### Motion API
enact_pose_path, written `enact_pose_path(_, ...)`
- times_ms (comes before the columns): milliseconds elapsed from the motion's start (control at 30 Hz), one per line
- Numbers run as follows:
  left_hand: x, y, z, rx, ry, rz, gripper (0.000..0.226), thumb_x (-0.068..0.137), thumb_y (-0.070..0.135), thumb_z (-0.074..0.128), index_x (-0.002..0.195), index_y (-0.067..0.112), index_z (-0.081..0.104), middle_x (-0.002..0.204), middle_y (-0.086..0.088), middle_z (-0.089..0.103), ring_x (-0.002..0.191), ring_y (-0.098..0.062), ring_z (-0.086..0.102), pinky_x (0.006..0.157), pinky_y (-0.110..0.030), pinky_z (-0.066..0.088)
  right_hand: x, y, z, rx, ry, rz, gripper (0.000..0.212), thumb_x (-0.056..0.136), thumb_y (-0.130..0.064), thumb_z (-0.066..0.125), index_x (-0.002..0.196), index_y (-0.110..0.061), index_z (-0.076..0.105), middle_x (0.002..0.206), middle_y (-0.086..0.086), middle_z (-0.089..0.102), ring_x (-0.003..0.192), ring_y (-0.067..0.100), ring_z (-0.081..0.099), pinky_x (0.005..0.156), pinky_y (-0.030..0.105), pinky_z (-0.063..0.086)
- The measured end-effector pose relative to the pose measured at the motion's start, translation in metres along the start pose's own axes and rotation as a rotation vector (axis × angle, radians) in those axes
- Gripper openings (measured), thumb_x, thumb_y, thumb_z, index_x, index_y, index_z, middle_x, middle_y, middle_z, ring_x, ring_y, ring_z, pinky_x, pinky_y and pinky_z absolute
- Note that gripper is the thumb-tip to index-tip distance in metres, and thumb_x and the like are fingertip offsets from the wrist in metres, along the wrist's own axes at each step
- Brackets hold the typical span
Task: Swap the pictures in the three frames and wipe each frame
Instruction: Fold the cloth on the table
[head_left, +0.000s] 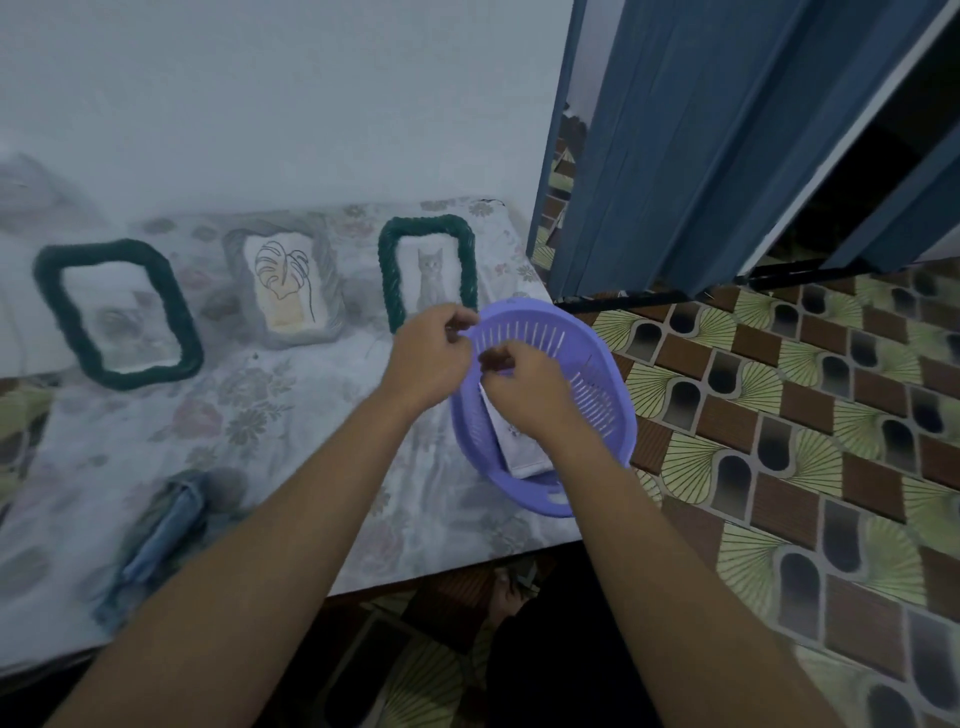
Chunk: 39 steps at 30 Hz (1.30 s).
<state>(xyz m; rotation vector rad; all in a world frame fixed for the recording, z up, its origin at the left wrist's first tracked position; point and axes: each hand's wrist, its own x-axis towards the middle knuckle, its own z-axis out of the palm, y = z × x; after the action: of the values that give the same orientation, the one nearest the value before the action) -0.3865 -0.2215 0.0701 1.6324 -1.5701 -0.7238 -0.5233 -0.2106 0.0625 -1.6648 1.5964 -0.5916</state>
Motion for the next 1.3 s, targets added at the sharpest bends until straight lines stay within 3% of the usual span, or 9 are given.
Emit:
enact_pose_path(167,-0.048,-0.040,-0.051,-0.075,0.018,-0.044,0.023,0.091,0.010,0.058,0.104,0.024,0.070,0.100,0.014,0.069,0.090,-0.001,0.062,0.075,-0.010,0.044,-0.029,-0.038,0.048,0.637,-0.003,0.156,0.012,0.096,-0.009,0.055,0.097,-0.013,0.067,0.099,0.004,0.070,0.090,0.017,0.065,0.079,0.026,0.056)
enact_pose_path(233,-0.069,-0.062,-0.073,-0.035,-0.006,-0.076,0.019,0.093,0.014,0.060,0.103,0.027,0.070,0.098,0.014,0.069,0.087,-0.001,0.062,0.072,-0.013,0.044,-0.041,-0.050,0.068,0.683,-0.055,0.190,0.013,0.096,-0.009,0.054,0.098,-0.013,0.066,0.095,0.002,0.070,0.078,0.013,0.063,0.058,0.010,0.047)
enact_pose_path(333,-0.099,-0.096,-0.101,0.113,-0.114,-0.134,0.017,0.095,0.019,0.059,0.107,0.027,0.068,0.101,0.013,0.068,0.086,-0.002,0.062,0.072,-0.019,0.046,-0.055,-0.058,0.100,0.671,-0.163,0.224,0.013,0.096,-0.010,0.053,0.095,-0.016,0.066,0.096,0.001,0.069,0.073,0.012,0.060,0.043,0.007,0.038)
enact_pose_path(433,-0.131,-0.133,-0.127,0.318,-0.198,-0.219,0.018,0.095,0.021,0.059,0.111,0.026,0.066,0.101,0.012,0.063,0.084,-0.008,0.061,0.074,-0.025,0.043,-0.066,-0.063,0.144,0.617,-0.270,0.243,0.013,0.096,-0.010,0.055,0.098,-0.012,0.068,0.100,0.002,0.069,0.078,0.014,0.061,0.049,0.007,0.042)
enact_pose_path(600,-0.169,-0.184,-0.154,0.460,-0.231,-0.266,0.018,0.083,0.030,0.056,0.096,0.023,0.067,0.087,-0.004,0.061,0.087,-0.029,0.060,0.066,-0.028,0.038,-0.077,-0.050,0.213,0.309,-0.423,0.101,0.026,0.092,-0.006,0.053,0.112,-0.017,0.066,0.119,0.002,0.063,0.109,0.022,0.059,0.079,0.026,0.050)
enact_pose_path(767,-0.187,-0.204,-0.156,0.437,-0.153,-0.284,0.039,0.087,0.023,0.068,0.124,0.013,0.062,0.123,-0.013,0.056,0.113,-0.031,0.051,0.096,-0.039,0.045,-0.079,-0.039,0.248,-0.111,-0.448,-0.096,0.056,0.094,-0.009,0.052,0.147,-0.021,0.042,0.152,0.006,0.042,0.138,0.032,0.038,0.115,0.041,0.032)
enact_pose_path(1067,-0.189,-0.204,-0.155,0.294,-0.028,-0.281,0.040,0.095,0.016,0.059,0.134,0.021,0.050,0.094,-0.001,0.056,0.083,-0.021,0.055,0.077,-0.041,0.050,-0.084,-0.042,0.249,-0.054,-0.273,-0.193,0.018,0.096,-0.026,0.059,0.104,-0.013,0.070,0.098,0.008,0.068,0.087,0.024,0.061,0.075,0.033,0.050)
enact_pose_path(1200,-0.184,-0.199,-0.162,0.277,-0.014,-0.192,0.029,0.095,0.014,0.057,0.123,0.021,0.063,0.091,-0.001,0.059,0.080,-0.014,0.051,0.068,-0.023,0.039,-0.086,-0.050,0.235,0.077,-0.224,-0.195,0.011,0.092,-0.021,0.063,0.096,-0.011,0.067,0.094,0.003,0.069,0.088,0.017,0.061,0.065,0.013,0.042)
enact_pose_path(1300,-0.186,-0.185,-0.168,0.161,-0.048,-0.174,0.039,0.090,0.023,0.065,0.129,0.026,0.057,0.105,0.007,0.063,0.095,-0.011,0.059,0.073,-0.010,0.040,-0.085,-0.059,0.223,0.156,-0.174,-0.185,0.011,0.091,-0.024,0.065,0.090,-0.013,0.064,0.085,-0.001,0.067,0.080,0.012,0.061,0.061,0.015,0.041)
